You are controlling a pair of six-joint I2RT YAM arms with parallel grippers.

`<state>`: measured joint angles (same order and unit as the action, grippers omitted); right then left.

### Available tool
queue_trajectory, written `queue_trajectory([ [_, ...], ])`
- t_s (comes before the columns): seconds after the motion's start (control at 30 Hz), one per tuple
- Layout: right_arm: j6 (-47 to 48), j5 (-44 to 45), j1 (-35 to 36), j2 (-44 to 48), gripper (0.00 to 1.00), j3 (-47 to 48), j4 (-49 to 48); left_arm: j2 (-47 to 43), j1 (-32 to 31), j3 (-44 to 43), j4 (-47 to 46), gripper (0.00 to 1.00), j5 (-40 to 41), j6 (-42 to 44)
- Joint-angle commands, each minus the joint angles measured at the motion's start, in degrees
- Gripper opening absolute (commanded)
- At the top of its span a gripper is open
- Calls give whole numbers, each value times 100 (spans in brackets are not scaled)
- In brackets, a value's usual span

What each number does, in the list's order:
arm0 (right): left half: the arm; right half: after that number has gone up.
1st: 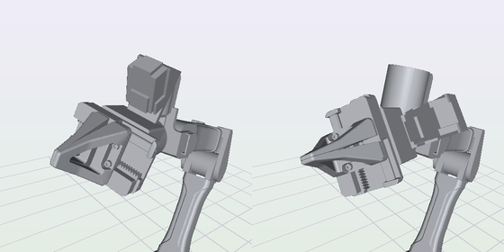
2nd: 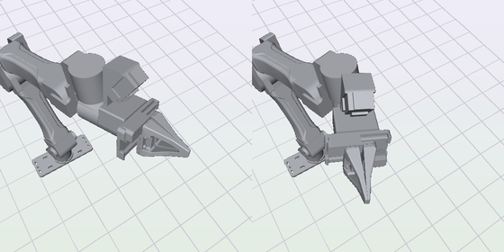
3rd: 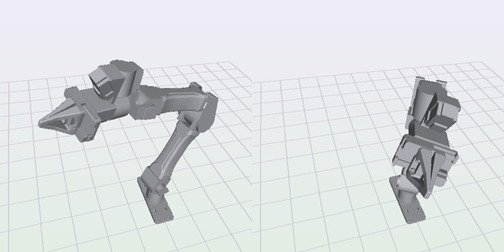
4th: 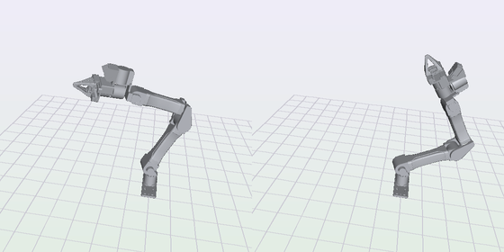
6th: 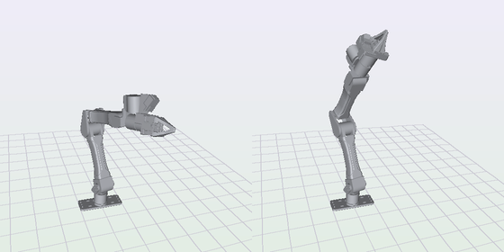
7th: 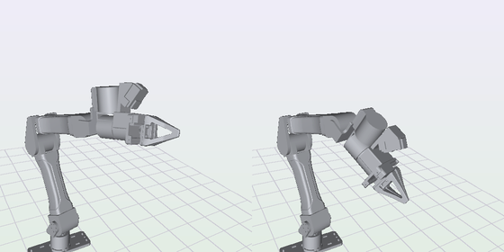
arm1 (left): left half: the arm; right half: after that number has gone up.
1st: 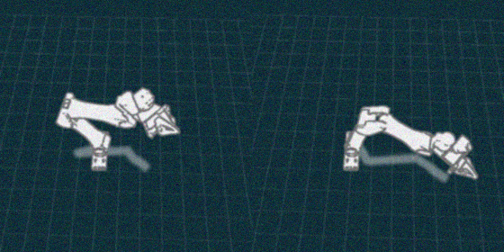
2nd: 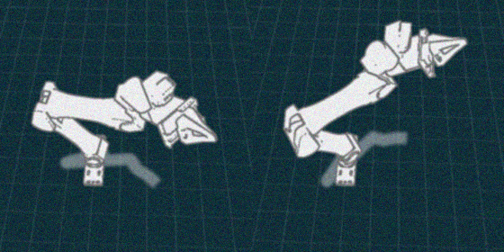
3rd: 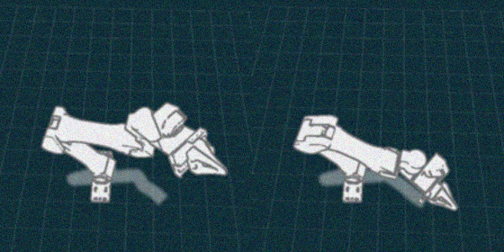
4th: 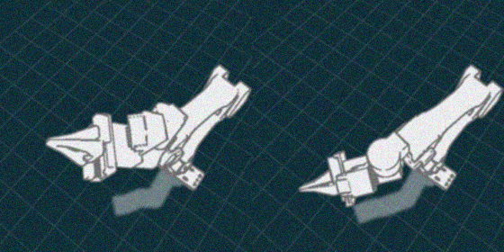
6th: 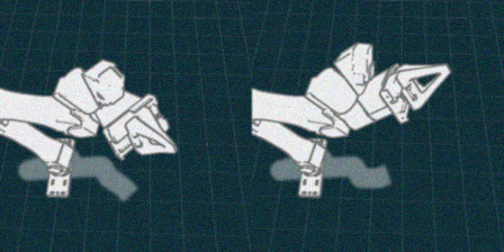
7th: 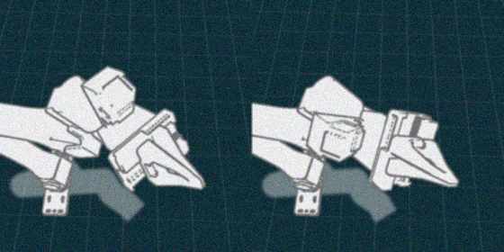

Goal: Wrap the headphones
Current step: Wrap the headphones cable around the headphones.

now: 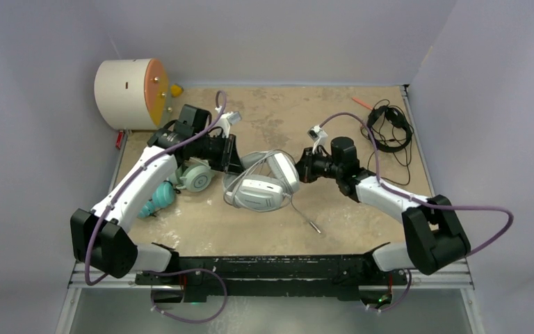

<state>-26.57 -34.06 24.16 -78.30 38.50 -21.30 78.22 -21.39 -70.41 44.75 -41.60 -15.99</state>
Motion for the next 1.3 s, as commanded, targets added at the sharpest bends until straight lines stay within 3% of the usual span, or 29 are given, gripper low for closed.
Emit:
queue_trajectory([
  [0.0, -341, -368, -52, -158, 0, -241, -411, -439, 65, -149, -109, 0, 112, -441],
  [0.1, -424, -372, -52, -70, 0, -544, -672, -481, 139, -204, -116, 0, 420, -624],
  [0.23, -222, 222, -171, 297, 0, -612, -77, -459, 161, -219, -36, 0, 816, -451],
  [0.37, -233, 517, -737, 600, 0, -538, 453, -482, 161, -148, -11, 0, 856, -375],
  [0.53, -661, 33, -1647, 572, 0, -798, 154, -584, 161, -103, -89, 0, 1017, -414],
  [0.83, -687, -701, -1673, -138, 0, -773, -435, -713, 161, -187, -175, 0, 1410, -659],
  [0.97, -807, -954, -1481, -414, 0, -862, -815, -799, 232, -299, -485, 0, 1410, -1403],
  [1.13, -786, -482, -465, -431, 0, -942, -1118, -861, 354, -335, -1048, 0, 1375, -2538],
  [1.27, -1042, -435, 202, -465, 0, -1098, -1973, -940, 363, -344, -1219, 0, 2186, -3391],
])
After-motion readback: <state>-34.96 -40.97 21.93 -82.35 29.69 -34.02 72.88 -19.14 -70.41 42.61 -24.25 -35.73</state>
